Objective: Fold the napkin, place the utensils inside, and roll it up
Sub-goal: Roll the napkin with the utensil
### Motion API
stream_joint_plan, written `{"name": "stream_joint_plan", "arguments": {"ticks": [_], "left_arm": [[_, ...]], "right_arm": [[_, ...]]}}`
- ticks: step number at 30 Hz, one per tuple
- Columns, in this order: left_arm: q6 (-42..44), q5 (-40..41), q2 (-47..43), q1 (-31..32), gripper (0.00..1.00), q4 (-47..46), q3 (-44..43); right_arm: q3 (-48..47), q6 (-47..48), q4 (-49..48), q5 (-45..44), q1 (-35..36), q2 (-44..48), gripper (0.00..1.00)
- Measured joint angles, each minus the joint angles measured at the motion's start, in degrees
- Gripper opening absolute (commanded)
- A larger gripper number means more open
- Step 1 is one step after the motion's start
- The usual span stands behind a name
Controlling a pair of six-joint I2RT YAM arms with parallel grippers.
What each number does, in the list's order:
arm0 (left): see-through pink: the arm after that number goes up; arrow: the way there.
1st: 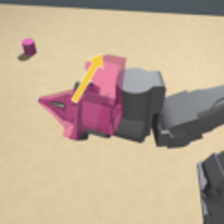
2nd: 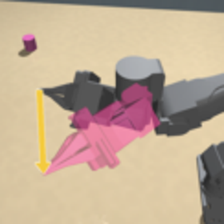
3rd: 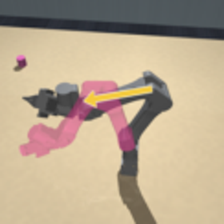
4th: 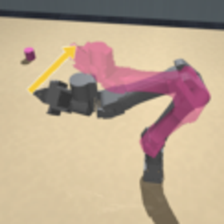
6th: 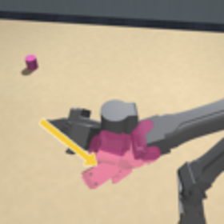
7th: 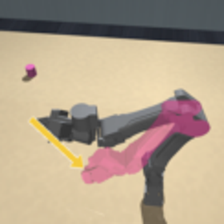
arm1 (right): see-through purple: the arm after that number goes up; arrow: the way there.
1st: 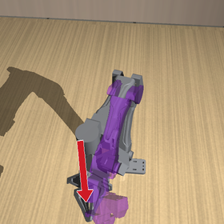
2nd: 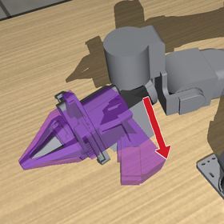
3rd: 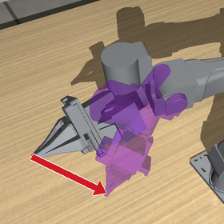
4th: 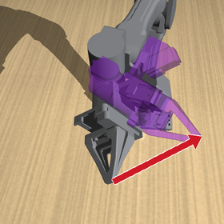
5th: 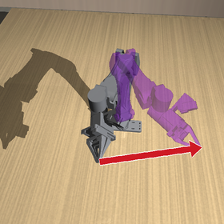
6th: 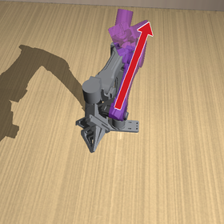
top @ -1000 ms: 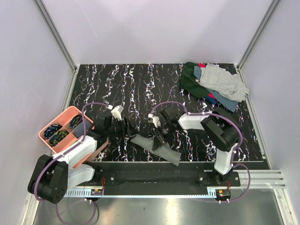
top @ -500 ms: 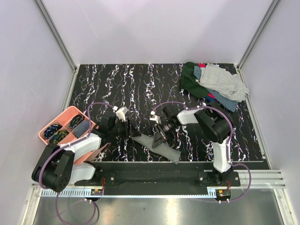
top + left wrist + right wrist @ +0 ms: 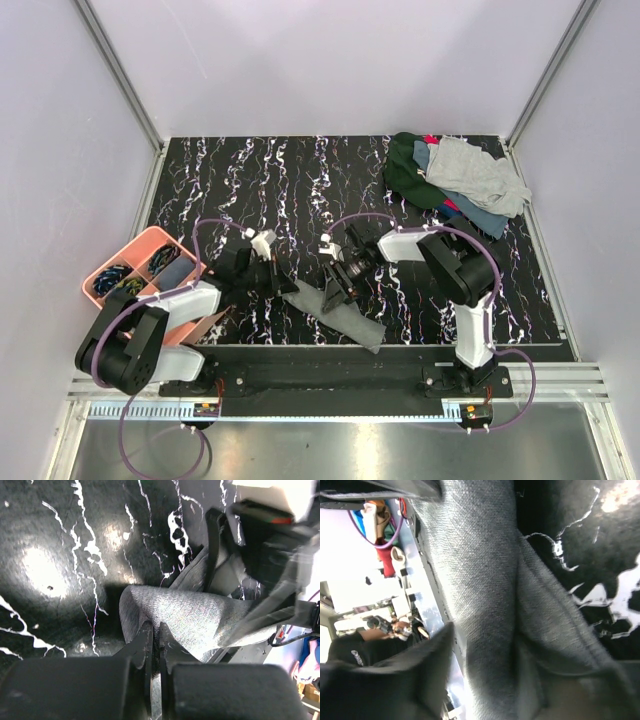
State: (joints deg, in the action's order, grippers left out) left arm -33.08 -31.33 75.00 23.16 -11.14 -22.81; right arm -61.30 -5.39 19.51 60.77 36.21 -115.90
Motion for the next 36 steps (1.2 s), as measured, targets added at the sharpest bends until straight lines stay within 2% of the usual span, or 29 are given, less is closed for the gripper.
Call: {"name": "stream_joint_plan", "arguments": {"ticks": [1, 3, 8, 10, 13, 17, 24, 29, 32, 33, 36], "left_arm": [[0.02, 0.02, 0.0, 0.04, 0.0, 0.35, 0.0], [0.02, 0.07, 0.02, 0.04, 0.0, 1.44, -0.15], [-0.07, 0.15, 1.01, 0.04, 0.0, 5.77, -2.67], [-0.2, 0.17, 2.16, 0.04, 0.0, 7.52, -4.26], [-0.5, 0.09, 3.76, 0.02, 0.0, 9.18, -6.01], [-1.07, -0.26, 5.18, -0.72, 0.0, 11.26, -7.26], [-0.9, -1.95, 7.39, -2.1, 0.0, 14.16, -9.05], [-0.26, -2.29, 7.45, -2.23, 0.0, 15.41, -9.25], [0.13, -2.43, 7.48, -2.34, 0.0, 15.78, -9.49], [0.24, -2.49, 7.48, -2.4, 0.0, 15.85, -9.51], [0.39, -2.58, 7.48, -2.47, 0.0, 16.26, -9.7]], "right_arm": [[-0.22, -0.28, 0.76, -0.2, 0.0, 0.76, 0.8], [-0.57, 0.15, 2.25, -2.91, 0.0, 3.58, 0.89], [-1.05, 1.33, 5.11, -14.62, 0.5, 14.51, 0.96], [-0.74, 2.16, 5.33, -22.16, 2.1, 19.74, 1.0], [1.81, 3.52, 4.35, -36.76, 9.68, 27.5, 1.0], [6.29, 3.93, 2.8, -53.35, 23.17, 31.98, 1.0], [7.63, 3.93, 2.97, -69.7, 31.23, 27.82, 1.0], [6.36, 4.48, 4.31, -73.88, 33.92, 21.49, 0.95], [5.79, 4.59, 4.98, -74.69, 33.97, 20.2, 0.84], [5.33, 4.57, 5.49, -74.93, 33.97, 20.11, 0.76], [4.83, 4.76, 6.27, -74.71, 33.79, 19.78, 0.69]]}}
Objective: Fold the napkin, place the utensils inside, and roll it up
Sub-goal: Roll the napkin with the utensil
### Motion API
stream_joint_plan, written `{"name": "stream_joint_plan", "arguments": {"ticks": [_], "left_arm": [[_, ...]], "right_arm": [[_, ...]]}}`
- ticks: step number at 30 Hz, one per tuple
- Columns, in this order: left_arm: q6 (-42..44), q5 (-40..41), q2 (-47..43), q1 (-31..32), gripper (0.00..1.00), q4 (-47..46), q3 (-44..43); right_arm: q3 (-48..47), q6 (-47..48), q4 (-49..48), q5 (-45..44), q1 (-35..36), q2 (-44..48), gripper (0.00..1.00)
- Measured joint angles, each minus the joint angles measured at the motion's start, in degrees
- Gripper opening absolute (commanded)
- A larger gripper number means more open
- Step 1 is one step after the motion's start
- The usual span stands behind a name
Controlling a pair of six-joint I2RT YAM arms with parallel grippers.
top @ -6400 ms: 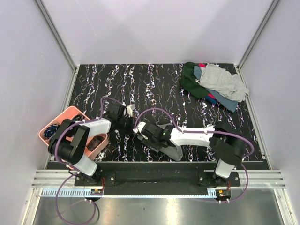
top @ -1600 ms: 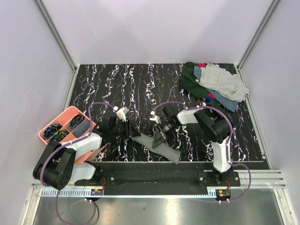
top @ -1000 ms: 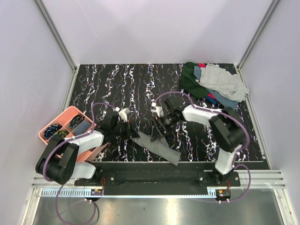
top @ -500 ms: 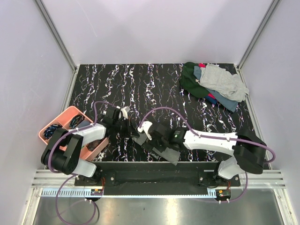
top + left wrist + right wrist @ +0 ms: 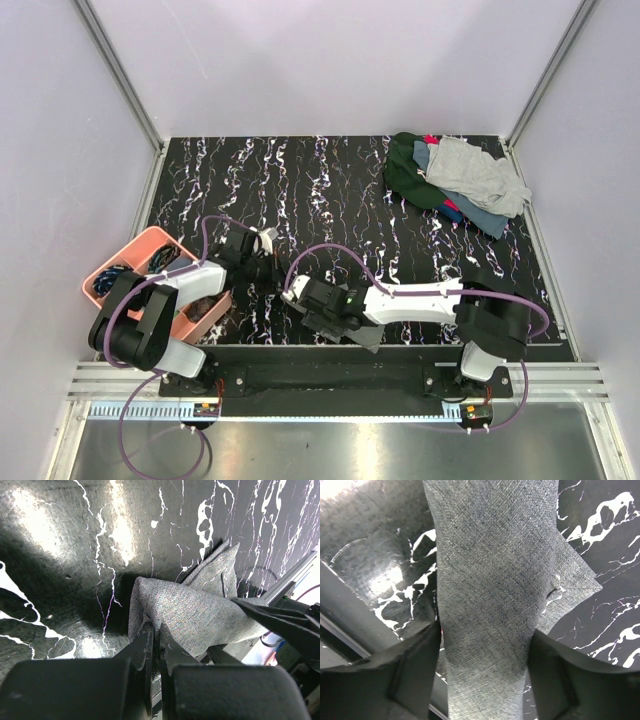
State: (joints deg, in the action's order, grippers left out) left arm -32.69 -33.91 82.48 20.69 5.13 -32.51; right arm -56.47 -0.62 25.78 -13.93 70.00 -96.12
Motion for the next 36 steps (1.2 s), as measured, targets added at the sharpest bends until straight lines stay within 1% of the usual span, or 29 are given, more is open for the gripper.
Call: {"name": "stream_joint_plan", "arguments": {"ticks": [3, 4, 5, 7, 8, 11, 14, 18, 23, 25, 29, 32, 36], "left_arm": [[0.22, -0.26, -0.02, -0.04, 0.0, 0.26, -0.2], [0.26, -0.37, -0.02, -0.07, 0.0, 0.48, -0.26], [0.31, -0.44, -0.02, -0.09, 0.03, 0.66, -0.33], [0.37, -0.48, -0.24, -0.13, 0.16, 0.98, -0.42], [0.5, -0.52, -0.46, -0.13, 0.31, 1.2, -0.42], [1.27, -0.44, -2.23, -0.59, 0.54, 1.86, -0.42], [1.6, -0.17, -5.84, -1.9, 0.62, 2.58, -0.44], [1.68, 1.09, -12.33, -3.8, 0.64, 3.06, -0.42], [1.64, 2.58, -18.18, -4.55, 0.64, 2.47, 0.42], [1.4, 2.64, -19.19, -4.55, 0.64, 1.81, 1.75], [0.59, 2.69, -19.37, -4.55, 0.63, 0.81, 5.03], [-0.39, 2.71, -19.37, -4.55, 0.63, 0.22, 7.54], [-1.49, 2.64, -19.3, -4.55, 0.61, -2.01, 9.53]], "right_arm": [[-0.33, 0.04, 0.85, 1.49, -0.9, -0.66, 0.64], [-0.37, 0.07, 1.11, 2.62, -1.46, -0.79, 0.6], [-0.5, 0.15, 1.33, 3.98, -2.21, -0.85, 0.58], [-0.74, 0.5, 1.73, 6.95, -3.89, -1.09, 0.53], [-0.92, 0.76, 1.95, 8.31, -4.55, -1.27, 0.52], [-1.4, 1.95, 2.78, 14.69, -6.84, -1.44, 0.44], [-1.6, 3.17, 3.34, 22.56, -10.29, -1.46, 0.36], [-2.27, 4.44, 4.02, 32.81, -14.38, -2.34, 0.33], [-4.02, 5.53, 3.89, 45.55, -18.23, -6.8, 0.3], [-4.57, 5.62, 3.21, 51.71, -19.78, -9.01, 0.29], [-4.7, 5.73, 2.08, 59.95, -22.88, -11.89, 0.29], [-4.7, 5.73, 0.94, 65.0, -25.64, -13.46, 0.28], [-5.14, 5.81, -0.13, 69.2, -27.98, -15.74, 0.27]]}}
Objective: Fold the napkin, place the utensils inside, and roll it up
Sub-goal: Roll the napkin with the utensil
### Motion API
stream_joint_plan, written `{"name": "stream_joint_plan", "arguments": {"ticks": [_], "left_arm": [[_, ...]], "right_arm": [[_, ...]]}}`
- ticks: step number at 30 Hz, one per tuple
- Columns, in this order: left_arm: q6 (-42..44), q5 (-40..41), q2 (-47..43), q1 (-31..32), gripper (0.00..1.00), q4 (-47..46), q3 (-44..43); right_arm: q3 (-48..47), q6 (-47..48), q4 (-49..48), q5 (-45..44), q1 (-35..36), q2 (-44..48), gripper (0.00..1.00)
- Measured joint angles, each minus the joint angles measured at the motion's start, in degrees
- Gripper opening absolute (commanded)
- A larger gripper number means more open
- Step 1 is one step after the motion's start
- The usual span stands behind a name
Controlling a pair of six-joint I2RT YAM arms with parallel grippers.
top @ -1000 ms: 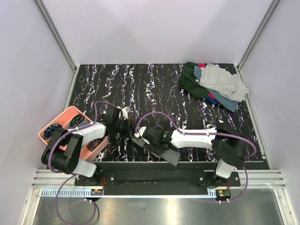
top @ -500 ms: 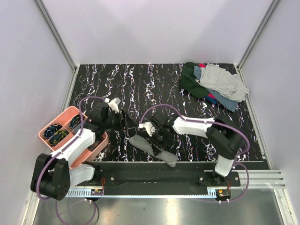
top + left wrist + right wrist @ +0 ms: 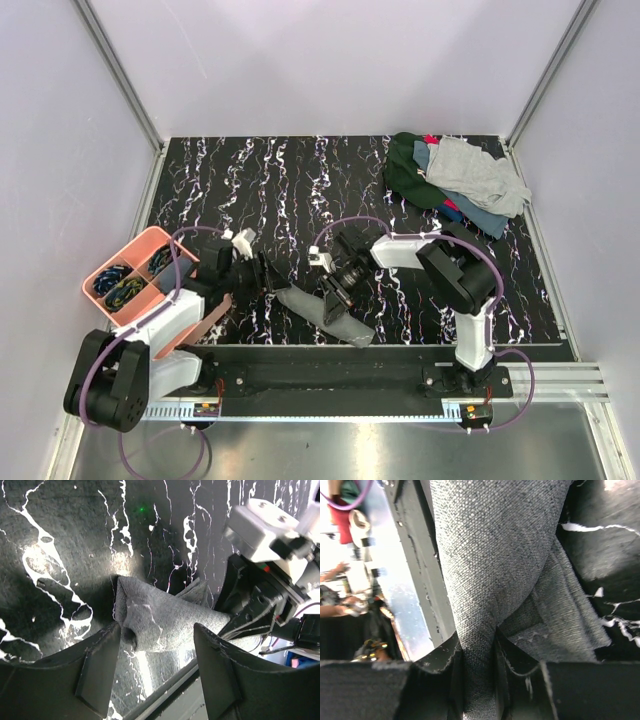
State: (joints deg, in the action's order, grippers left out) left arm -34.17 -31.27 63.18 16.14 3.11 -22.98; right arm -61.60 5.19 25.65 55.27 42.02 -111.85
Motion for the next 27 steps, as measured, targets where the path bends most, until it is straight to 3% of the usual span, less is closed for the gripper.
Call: {"name": "stream_joint_plan", "arguments": {"ticks": [7, 16, 17, 19, 21, 24, 25, 27], "left_arm": [[-1.84, -0.42, 3.52, 0.0, 0.54, -6.75, 2.21], [-3.02, -2.97, 9.38, 0.0, 0.18, -12.87, 2.47], [-2.97, -3.43, 10.36, 0.02, 0.13, -13.49, 2.47], [-3.21, -4.0, 12.04, 0.0, 0.0, -14.05, 2.49], [-3.39, -4.37, 13.14, 0.02, 0.0, -14.27, 2.51], [-3.37, -4.59, 14.08, 0.02, 0.0, -14.29, 2.47], [-3.37, -4.59, 14.19, 0.02, 0.0, -14.21, 2.43], [-3.39, -4.57, 14.47, 0.02, 0.0, -13.25, 1.88]], "right_arm": [[-0.9, 0.11, -0.59, 6.05, -1.46, -3.98, 0.26], [-1.01, 0.2, -0.76, 7.85, -2.69, -4.59, 0.29], [-1.01, 0.15, -0.76, 7.82, -2.8, -4.59, 0.34], [-1.01, 0.07, -0.76, 7.72, -2.97, -4.59, 0.54], [-1.09, -0.61, -0.72, 7.02, -3.19, -4.59, 0.68], [-1.18, -2.62, -0.26, 6.73, -3.32, -2.99, 0.78], [-1.18, -2.82, -0.31, 5.77, -3.3, -2.08, 0.88], [-1.18, -3.82, -0.31, 1.33, -3.32, 0.87, 0.99]]}}
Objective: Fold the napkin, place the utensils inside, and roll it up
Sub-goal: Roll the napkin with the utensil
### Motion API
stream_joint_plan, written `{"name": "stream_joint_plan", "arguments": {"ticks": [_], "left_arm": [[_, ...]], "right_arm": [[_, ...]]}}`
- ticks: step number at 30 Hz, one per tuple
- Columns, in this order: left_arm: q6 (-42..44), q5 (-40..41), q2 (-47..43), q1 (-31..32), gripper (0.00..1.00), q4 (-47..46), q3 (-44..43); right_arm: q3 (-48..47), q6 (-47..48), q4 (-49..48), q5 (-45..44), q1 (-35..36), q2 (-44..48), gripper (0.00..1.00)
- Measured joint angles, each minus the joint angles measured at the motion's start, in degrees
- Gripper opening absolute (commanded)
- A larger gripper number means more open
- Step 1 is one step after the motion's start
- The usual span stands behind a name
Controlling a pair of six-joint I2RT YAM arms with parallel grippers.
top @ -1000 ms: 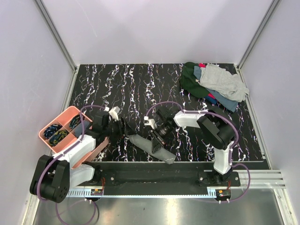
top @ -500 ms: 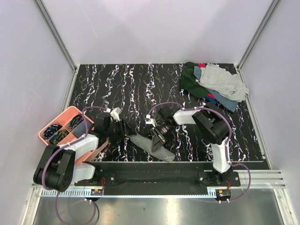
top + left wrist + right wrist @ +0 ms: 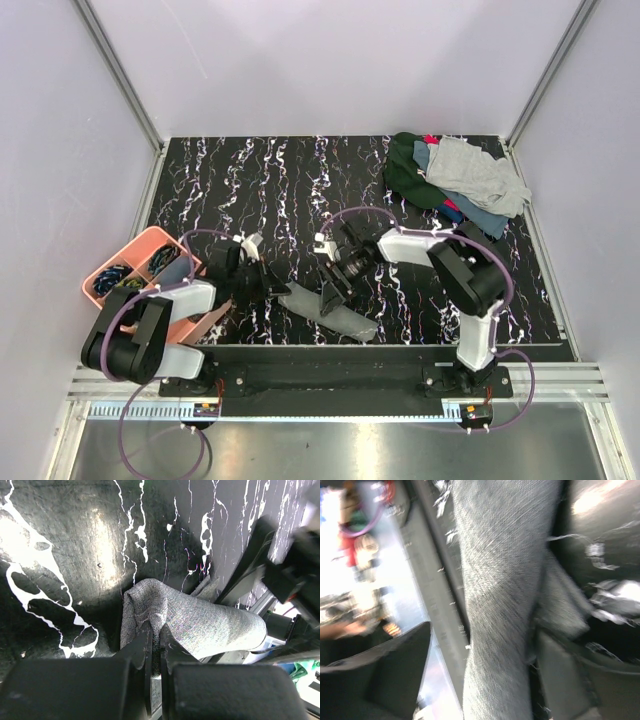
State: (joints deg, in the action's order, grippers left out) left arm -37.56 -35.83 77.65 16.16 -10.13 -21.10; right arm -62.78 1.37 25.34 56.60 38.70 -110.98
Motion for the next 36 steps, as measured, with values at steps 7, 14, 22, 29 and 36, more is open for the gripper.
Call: {"name": "stream_joint_plan", "arguments": {"ticks": [7, 14, 22, 29, 36], "left_arm": [[0.72, 0.37, 2.4, 0.0, 0.0, 6.03, -4.85], [1.53, -0.04, 7.54, 0.0, 0.0, 9.99, -9.33], [2.01, -0.39, 8.39, -0.09, 0.0, 12.28, -11.08], [2.8, -0.44, 8.63, -0.11, 0.04, 13.81, -11.96], [3.72, -0.22, 8.39, -0.26, 0.47, 14.62, -13.03]], "right_arm": [[0.15, -0.48, -0.87, -26.75, 5.55, 14.1, 1.0], [2.89, 3.21, -5.68, -53.99, 23.3, 18.84, 1.0], [3.39, 5.18, -5.64, -65.13, 27.3, 12.24, 0.99], [2.43, 4.79, -4.96, -66.16, 27.1, 9.99, 0.74], [-1.4, 1.99, -1.46, -56.41, 22.23, 6.93, 0.54]]}}
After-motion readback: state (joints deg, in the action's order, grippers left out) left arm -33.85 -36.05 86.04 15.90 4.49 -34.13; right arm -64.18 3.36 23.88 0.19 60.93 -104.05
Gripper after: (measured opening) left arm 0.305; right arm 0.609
